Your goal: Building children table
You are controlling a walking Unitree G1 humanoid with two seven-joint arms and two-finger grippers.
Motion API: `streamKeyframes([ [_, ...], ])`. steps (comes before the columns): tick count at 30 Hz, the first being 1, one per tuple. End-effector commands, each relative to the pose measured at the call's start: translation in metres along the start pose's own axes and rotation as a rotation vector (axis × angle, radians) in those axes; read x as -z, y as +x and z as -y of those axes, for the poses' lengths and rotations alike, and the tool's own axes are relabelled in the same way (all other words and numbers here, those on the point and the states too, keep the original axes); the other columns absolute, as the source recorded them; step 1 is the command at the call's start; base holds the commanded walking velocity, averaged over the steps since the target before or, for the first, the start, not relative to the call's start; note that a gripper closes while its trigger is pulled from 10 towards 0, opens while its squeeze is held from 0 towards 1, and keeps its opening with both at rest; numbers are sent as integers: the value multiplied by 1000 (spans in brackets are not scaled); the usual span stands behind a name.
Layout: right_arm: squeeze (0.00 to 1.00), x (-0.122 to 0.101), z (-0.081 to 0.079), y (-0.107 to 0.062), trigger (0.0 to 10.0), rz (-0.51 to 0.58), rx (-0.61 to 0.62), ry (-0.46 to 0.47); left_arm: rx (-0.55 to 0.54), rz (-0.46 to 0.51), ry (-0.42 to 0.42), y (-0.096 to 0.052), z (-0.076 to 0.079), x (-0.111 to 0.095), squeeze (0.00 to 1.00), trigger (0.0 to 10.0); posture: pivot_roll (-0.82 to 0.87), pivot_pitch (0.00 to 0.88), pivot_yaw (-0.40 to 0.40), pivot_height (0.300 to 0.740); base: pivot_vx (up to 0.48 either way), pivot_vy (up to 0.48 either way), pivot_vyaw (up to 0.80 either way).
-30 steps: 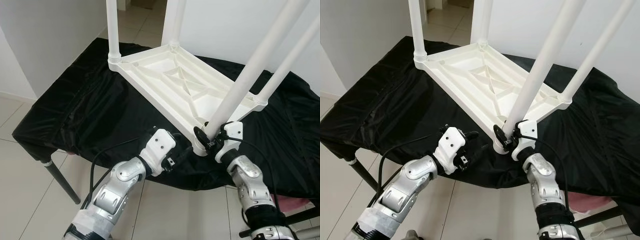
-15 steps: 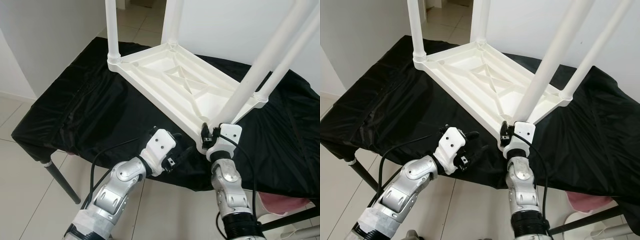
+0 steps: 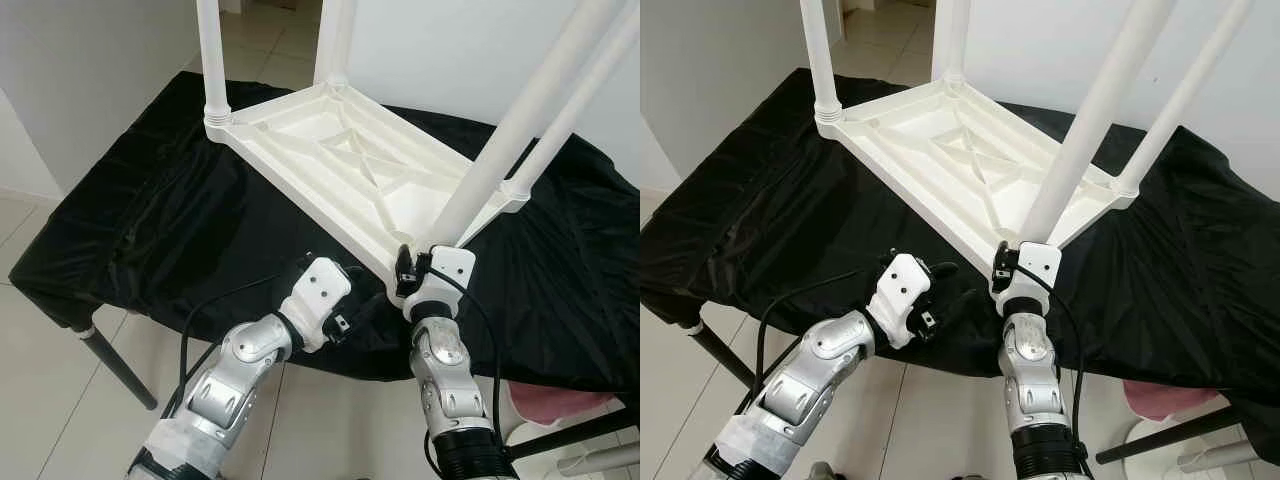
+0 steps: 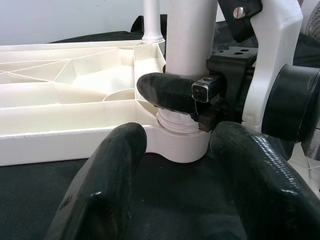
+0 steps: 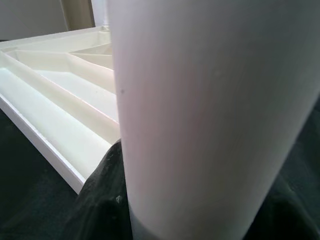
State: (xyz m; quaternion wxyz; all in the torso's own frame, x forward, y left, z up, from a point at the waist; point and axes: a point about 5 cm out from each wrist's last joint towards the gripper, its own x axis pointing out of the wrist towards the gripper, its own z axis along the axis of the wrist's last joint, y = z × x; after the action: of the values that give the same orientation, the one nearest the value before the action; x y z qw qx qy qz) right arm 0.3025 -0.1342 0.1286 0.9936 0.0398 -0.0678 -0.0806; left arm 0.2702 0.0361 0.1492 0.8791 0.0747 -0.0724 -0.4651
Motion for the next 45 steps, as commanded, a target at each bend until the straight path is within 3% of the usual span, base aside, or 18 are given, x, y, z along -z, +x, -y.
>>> streamKeyframes([
  [1, 1000, 10, 4, -3, 10000, -59, 32, -14, 27, -7, 5, 1, 3, 0, 0, 10000, 42, 92, -83, 740, 0, 0, 0],
  [7, 1000, 6, 6, -4, 10000, -41, 16, 3, 34, -8, 6, 0, 3, 0, 0, 10000, 39, 97, -85, 740, 0, 0, 0],
  [14, 1000, 5, 9, -13, 10000, -16, -90, -13, 38, -15, -11, -7, 0, 0, 0, 10000, 40, 95, -85, 740, 0, 0, 0],
  [15, 27, 5, 12, -16, 10000, -7, -135, -16, 32, -12, -14, -9, -2, -1, 0, 10000, 42, 94, -88, 740, 0, 0, 0],
  [20, 0, 4, 17, -17, 10000, 10, -204, -18, 26, -11, -16, -10, -4, -2, 0, 10000, 39, 93, -89, 740, 0, 0, 0],
  [23, 0, -3, 26, -7, 10000, 42, -339, -51, 46, -19, -21, -14, 1, 0, 0, 10000, 39, 92, -88, 740, 0, 0, 0],
  [30, 0, -13, 39, 12, 10000, 45, -485, -102, 68, -47, -25, -17, 3, 4, 0, 10000, 44, 89, -84, 740, 0, 0, 0],
  [35, 0, -14, 41, 24, 10000, 26, -569, -144, 60, -44, -29, -16, 1, 2, 0, 10000, 46, 82, -80, 740, 0, 0, 0],
  [37, 0, -10, 36, 24, 10000, 2, -645, -164, 59, -39, -30, -15, 1, 1, 0, 10000, 48, 76, -82, 740, 0, 0, 0],
  [42, 0, -6, 33, 23, 10000, -15, -698, -172, 60, -37, -29, -14, 1, 0, 0, 10000, 49, 75, -83, 740, 0, 0, 0],
  [43, 0, -4, 33, 23, 0, -22, -709, -161, 59, -36, -27, -14, 0, -1, 0, 10000, 50, 73, -84, 740, 0, 0, 0],
  [45, 0, 1, 35, 21, 0, -42, -729, -149, 58, -33, -29, -13, 1, -2, 0, 10000, 51, 67, -84, 740, 0, 0, 0],
])
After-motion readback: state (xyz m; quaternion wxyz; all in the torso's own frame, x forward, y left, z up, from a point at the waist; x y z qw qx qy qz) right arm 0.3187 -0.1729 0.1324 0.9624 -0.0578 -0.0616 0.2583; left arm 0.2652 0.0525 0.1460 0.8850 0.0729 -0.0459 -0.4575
